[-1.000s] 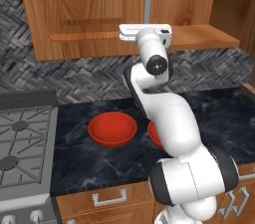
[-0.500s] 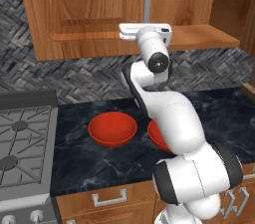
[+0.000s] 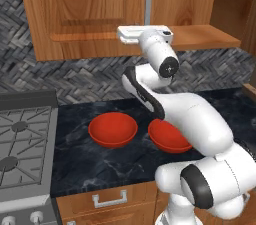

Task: Open the cabinet. Pick the bowls from the counter and place them in the cabinet. Then close the cabinet.

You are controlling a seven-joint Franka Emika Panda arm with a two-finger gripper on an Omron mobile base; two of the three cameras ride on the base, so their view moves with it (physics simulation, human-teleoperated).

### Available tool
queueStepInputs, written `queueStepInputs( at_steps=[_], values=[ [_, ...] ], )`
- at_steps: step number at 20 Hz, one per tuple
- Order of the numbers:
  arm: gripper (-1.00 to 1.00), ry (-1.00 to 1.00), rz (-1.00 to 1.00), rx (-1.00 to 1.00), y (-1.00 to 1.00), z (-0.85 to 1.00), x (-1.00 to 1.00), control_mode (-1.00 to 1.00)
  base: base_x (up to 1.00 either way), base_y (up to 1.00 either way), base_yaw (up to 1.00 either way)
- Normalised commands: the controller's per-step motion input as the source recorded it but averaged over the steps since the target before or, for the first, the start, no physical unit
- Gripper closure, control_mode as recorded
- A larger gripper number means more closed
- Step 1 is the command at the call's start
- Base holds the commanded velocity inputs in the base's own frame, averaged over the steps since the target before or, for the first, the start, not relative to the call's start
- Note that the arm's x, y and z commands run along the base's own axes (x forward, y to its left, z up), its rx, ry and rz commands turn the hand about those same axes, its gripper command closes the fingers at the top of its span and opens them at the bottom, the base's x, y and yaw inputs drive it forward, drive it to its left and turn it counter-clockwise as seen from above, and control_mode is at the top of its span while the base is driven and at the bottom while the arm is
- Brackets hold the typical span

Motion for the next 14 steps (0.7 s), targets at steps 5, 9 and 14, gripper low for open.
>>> queueStepInputs(
  at_steps=[5, 9, 14],
  values=[
    [1.00, -0.40, 0.30, -0.24, 1.00, -0.22, -0.29, -1.00, 0.00, 0.00, 0.00],
    [1.00, -0.30, 0.24, -0.28, 1.00, 0.00, -0.48, -1.00, 0.00, 0.00, 0.00],
    [1.00, -0.15, 0.17, -0.22, 1.00, 0.06, -0.90, -1.00, 0.00, 0.00, 0.00]
  ],
)
